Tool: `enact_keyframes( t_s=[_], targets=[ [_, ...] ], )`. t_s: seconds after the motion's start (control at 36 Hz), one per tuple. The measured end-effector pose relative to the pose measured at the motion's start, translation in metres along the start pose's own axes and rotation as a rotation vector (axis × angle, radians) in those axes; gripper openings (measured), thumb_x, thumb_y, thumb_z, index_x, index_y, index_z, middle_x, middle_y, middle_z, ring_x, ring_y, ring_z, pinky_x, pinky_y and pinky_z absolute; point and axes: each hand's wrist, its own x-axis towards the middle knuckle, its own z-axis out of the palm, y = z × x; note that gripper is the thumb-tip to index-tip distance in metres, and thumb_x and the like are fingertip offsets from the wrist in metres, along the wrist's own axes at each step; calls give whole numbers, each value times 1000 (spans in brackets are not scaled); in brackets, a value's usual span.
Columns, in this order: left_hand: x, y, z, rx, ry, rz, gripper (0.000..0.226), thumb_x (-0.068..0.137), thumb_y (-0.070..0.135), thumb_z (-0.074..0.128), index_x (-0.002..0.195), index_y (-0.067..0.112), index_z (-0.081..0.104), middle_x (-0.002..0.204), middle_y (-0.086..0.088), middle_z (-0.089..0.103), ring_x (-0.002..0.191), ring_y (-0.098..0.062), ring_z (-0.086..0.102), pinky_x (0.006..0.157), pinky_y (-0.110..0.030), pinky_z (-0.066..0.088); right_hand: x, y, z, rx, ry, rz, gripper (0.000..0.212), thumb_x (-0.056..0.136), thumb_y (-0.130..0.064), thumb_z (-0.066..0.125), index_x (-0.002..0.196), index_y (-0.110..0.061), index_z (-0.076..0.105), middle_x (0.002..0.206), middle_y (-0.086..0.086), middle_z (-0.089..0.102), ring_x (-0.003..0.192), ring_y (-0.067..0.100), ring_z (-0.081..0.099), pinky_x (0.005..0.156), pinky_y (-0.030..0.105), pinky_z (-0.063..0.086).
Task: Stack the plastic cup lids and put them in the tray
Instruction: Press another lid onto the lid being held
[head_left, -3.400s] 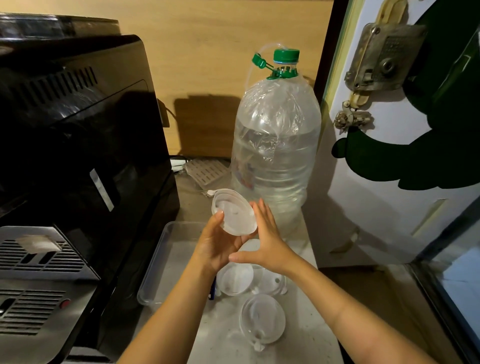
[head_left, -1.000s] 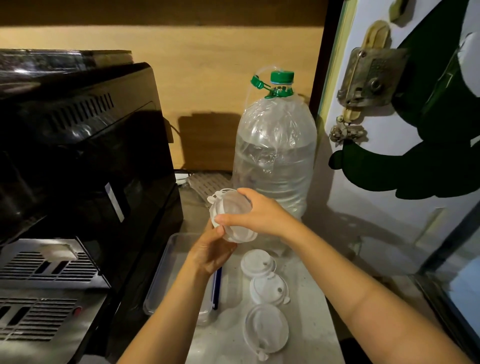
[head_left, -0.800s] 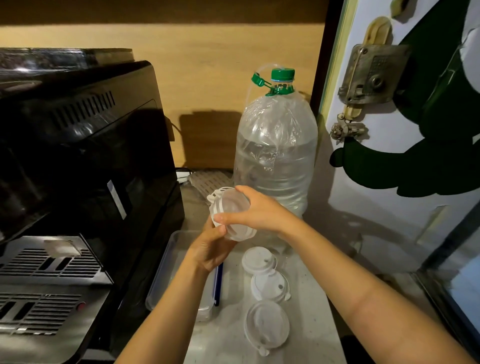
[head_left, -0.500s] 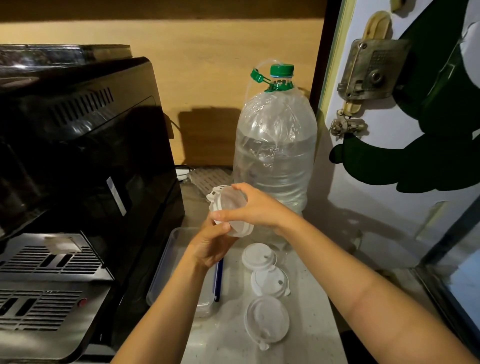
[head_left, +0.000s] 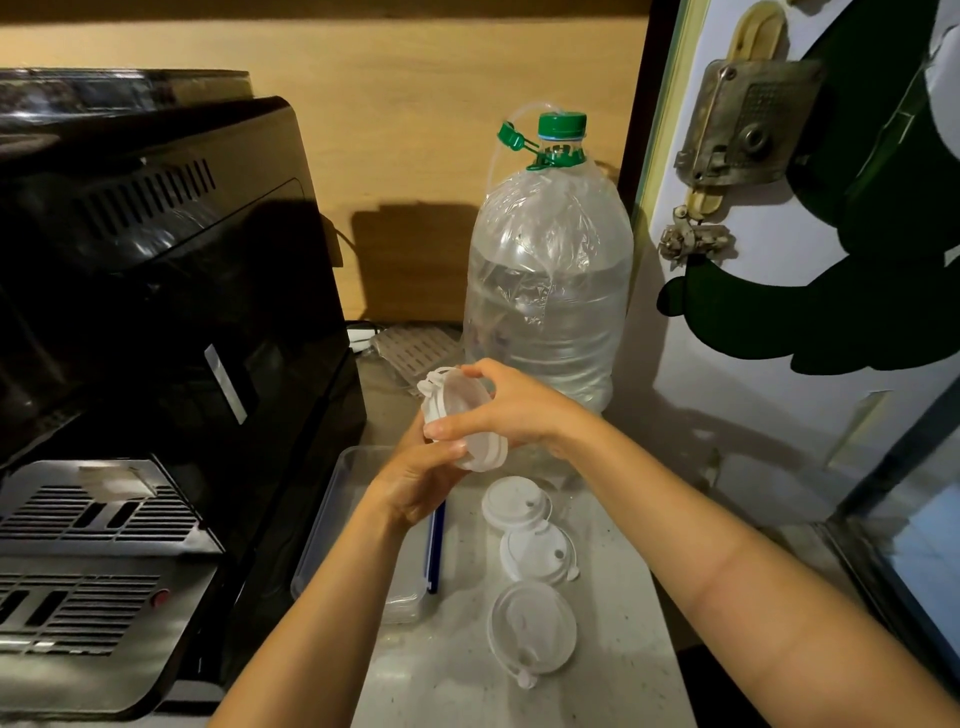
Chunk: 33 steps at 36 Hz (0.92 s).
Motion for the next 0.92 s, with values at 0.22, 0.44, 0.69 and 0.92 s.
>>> enact_keyframes(
  t_s=[0.22,0.44,0.69,0.92],
  targets=[
    [3,-1,-4,56,-6,-17,127,35,36,91,140,10,26,111,-10,59,96,-18,65,77,-29,56,1,1,-3,-3,-24,-22,87,69,-37,78,141,-21,31,143,2,42,124,17,44,89,26,39],
    [3,-4,-10,76,-15,0,98,48,12,68,137,16,27,107,-4,60,91,-13,68,70,-25,56,7,11,6,174,-57,-4,89,66,-27,81,140,-25,33,137,5,47,125,22,47,105,41,43],
    [4,-10,-24,116,-11,-22,94,51,14,69,136,14,29,109,-8,58,97,-18,64,76,-30,56,21,26,14,345,-171,29,81,79,-27,70,145,-25,23,144,6,42,129,24,45,109,42,38],
    [-1,-9,-41,44,48,-43,116,32,30,90,131,11,32,114,-16,44,104,-28,50,73,-29,55,41,70,6,326,0,197,66,86,-43,57,143,-32,26,152,4,32,134,26,37,104,31,33]
  ],
)
